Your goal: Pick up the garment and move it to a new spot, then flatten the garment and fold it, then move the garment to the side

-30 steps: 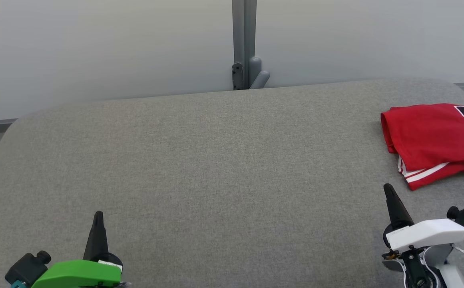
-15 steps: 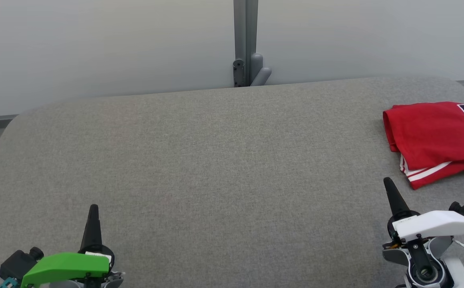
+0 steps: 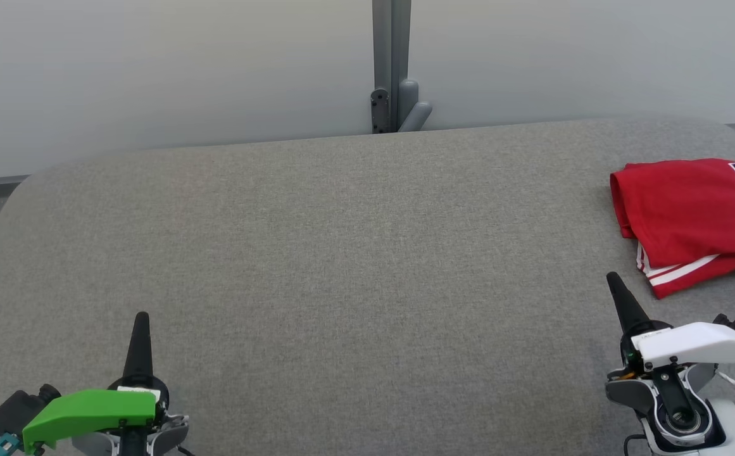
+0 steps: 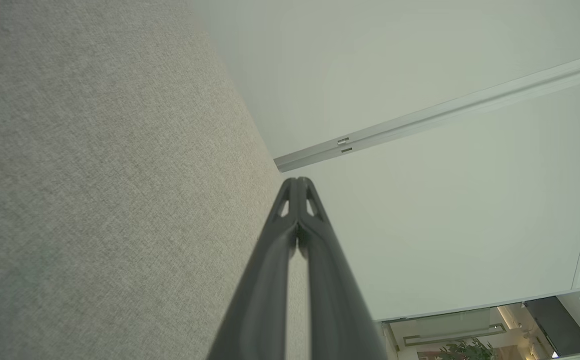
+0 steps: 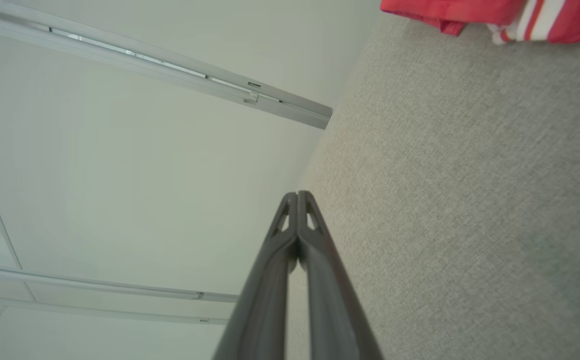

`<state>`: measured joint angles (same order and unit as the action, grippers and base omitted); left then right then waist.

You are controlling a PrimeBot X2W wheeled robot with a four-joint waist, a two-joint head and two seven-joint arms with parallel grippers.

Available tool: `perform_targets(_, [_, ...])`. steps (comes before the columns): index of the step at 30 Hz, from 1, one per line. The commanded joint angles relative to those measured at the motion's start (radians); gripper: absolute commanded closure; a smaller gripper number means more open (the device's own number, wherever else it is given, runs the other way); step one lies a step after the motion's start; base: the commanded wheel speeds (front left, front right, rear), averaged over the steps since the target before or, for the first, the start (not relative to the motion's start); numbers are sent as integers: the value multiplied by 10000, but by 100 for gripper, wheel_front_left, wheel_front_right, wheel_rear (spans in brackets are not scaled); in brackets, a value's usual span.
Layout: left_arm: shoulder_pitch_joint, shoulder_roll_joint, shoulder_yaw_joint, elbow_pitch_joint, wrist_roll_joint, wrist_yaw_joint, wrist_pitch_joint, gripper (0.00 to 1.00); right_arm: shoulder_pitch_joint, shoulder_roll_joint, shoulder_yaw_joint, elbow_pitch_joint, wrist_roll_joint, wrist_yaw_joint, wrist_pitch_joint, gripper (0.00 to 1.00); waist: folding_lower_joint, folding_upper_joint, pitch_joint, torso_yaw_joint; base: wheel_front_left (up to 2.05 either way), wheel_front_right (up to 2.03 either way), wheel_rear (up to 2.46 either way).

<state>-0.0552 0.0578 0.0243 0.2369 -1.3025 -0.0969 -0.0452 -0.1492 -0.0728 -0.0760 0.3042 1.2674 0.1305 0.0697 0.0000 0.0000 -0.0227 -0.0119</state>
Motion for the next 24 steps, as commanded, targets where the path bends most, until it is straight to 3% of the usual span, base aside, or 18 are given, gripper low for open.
perform_targets(1, [-246,44,62,-8,-159,-77,38,100,-206,-9,-56,8,197,5,76,100,0,0,7,3,0,0,0])
perform_targets(24, [-710,5,407,278,-1903,-249,470,100,-720,84,-395,508,2029,4,710,100,0,0,176,68,0,0,0])
